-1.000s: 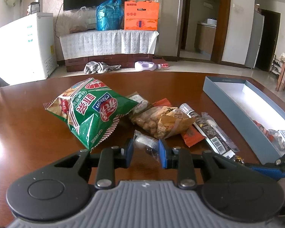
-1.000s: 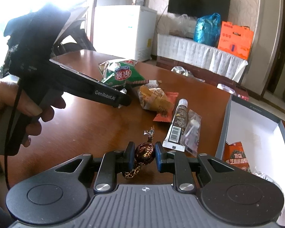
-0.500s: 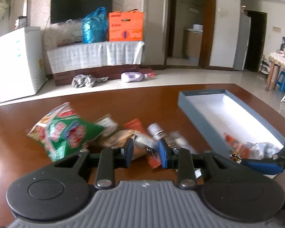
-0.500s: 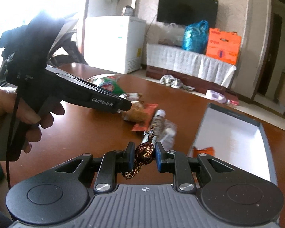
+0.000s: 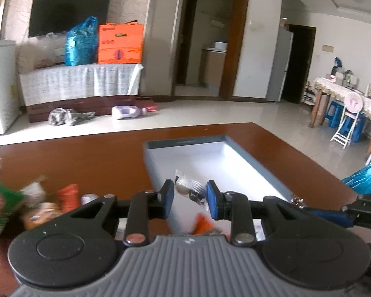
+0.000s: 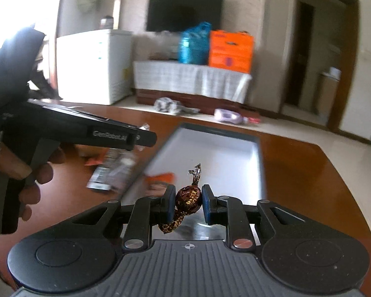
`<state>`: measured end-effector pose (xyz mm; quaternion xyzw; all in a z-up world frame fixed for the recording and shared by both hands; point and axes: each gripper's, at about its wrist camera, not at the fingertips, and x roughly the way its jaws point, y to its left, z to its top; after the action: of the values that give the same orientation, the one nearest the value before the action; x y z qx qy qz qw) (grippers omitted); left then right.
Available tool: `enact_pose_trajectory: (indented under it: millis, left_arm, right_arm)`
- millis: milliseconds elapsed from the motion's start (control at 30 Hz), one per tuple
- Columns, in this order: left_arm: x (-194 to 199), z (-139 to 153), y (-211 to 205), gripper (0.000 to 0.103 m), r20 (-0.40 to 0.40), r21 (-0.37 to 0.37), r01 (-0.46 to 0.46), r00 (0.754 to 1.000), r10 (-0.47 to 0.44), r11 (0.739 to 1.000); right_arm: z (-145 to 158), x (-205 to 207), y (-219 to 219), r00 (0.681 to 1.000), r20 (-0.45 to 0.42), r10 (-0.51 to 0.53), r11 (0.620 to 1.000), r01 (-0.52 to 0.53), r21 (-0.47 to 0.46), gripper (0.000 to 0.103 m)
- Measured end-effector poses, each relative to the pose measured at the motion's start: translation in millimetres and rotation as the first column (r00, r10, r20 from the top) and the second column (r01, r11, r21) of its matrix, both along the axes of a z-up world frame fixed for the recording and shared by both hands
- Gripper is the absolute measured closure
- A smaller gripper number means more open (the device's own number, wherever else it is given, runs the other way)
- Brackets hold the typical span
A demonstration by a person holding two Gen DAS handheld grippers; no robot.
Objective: Organize snacks
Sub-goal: 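Carry the candy packet and chocolate into the grey box and open both tools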
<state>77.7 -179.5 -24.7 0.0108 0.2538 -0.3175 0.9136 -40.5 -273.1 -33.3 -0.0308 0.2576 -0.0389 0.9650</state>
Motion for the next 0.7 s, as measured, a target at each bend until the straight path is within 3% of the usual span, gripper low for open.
enact_pose_trajectory:
  millis: [200, 400, 600, 700]
  left_arm:
    - [11.4, -19.4, -45.1, 0.076, -0.022, 0.023, 0.022, 1.0, -0.021, 0.999]
    - [17.4, -26.6, -61.1, 0.075, -0.024, 0.037, -0.025, 0.999, 0.025, 0.999]
    - [13.5, -24.6, -58.0, 0.059, -0.019, 0.037, -0.053, 0.998, 0.053, 0.998]
    - [9.3, -21.4, -52.9, 0.041, -0.004, 0.026, -0.065, 0.998, 0.065, 0.998]
  right_arm:
    - [-13.9, 8.2, -12.4, 1.0, -0.023, -0.014, 1.0, 0.014, 0.004, 0.079]
    - [-21.0, 18.9, -6.0, 0.999, -0.036, 0.0, 1.0, -0.001, -0.009, 0.079]
    - [-22.3, 17.7, -4.9, 0.999, -0.026, -0.019, 1.0, 0.019, 0.002, 0.079]
    - [-21.9, 16.9, -5.5, 0.999, -0.017, -0.031, 0.999, 0.031, 0.008, 0.078]
